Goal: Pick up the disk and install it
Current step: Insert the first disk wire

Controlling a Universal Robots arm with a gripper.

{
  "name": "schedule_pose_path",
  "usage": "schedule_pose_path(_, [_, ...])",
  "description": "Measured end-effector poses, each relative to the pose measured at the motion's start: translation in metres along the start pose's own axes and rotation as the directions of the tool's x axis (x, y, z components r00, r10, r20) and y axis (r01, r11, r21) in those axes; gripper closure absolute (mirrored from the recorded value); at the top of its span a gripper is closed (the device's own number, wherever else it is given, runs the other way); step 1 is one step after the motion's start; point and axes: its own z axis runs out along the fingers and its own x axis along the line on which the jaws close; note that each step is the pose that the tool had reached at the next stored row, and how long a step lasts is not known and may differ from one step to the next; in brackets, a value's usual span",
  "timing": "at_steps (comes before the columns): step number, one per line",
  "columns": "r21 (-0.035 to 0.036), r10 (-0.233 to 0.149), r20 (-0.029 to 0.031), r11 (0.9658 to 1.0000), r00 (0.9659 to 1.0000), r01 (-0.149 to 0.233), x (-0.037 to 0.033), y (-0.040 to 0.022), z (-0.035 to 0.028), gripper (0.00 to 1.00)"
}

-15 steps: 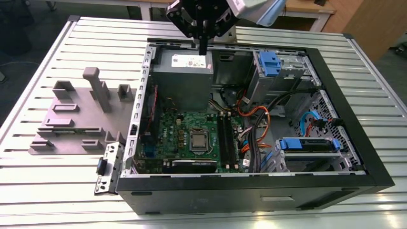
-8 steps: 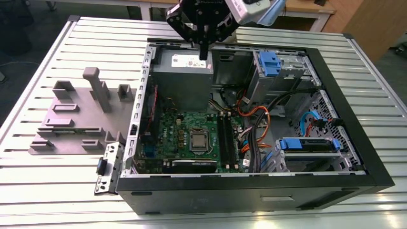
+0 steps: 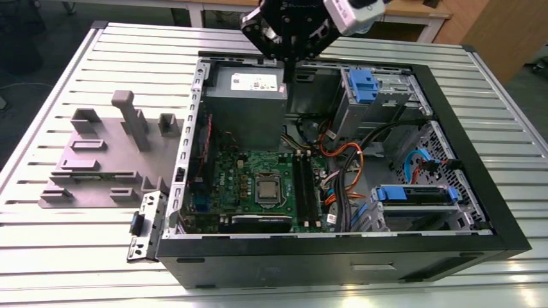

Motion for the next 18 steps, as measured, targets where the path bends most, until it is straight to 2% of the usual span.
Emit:
schedule_pose_path(3, [0.0004, 0.000, 0.0000, 1.0000, 1.0000, 0.000, -0.0125, -0.0013, 0.0004, 0.89])
schedule_pose_path(7, [0.0030, 0.000, -0.0003, 1.0000, 1.0000, 0.000, -0.0235, -0.0024, 0.0009, 0.89])
schedule_pose_path(9, [0.0107, 0.000, -0.0010, 0.9999, 1.0000, 0.000, -0.0255, -0.0026, 0.0009, 0.89])
schedule_pose_path(10, [0.0176, 0.000, -0.0017, 0.9998, 1.0000, 0.000, -0.0259, -0.0026, 0.0009, 0.89])
schedule_pose_path(12, [0.0383, -0.001, -0.0039, 0.9993, 1.0000, 0.001, -0.0265, -0.0027, 0.0009, 0.89])
schedule_pose_path(13, [0.0442, -0.001, -0.0044, 0.9990, 1.0000, 0.001, -0.0270, -0.0027, 0.0010, 0.89])
schedule_pose_path(15, [0.0458, -0.007, -0.0049, 0.9989, 1.0000, 0.007, -0.0278, -0.0029, 0.0013, 0.89])
schedule_pose_path(18, [0.0451, -0.041, -0.0062, 0.9981, 0.9992, 0.041, -0.0280, -0.0029, 0.0017, 0.89])
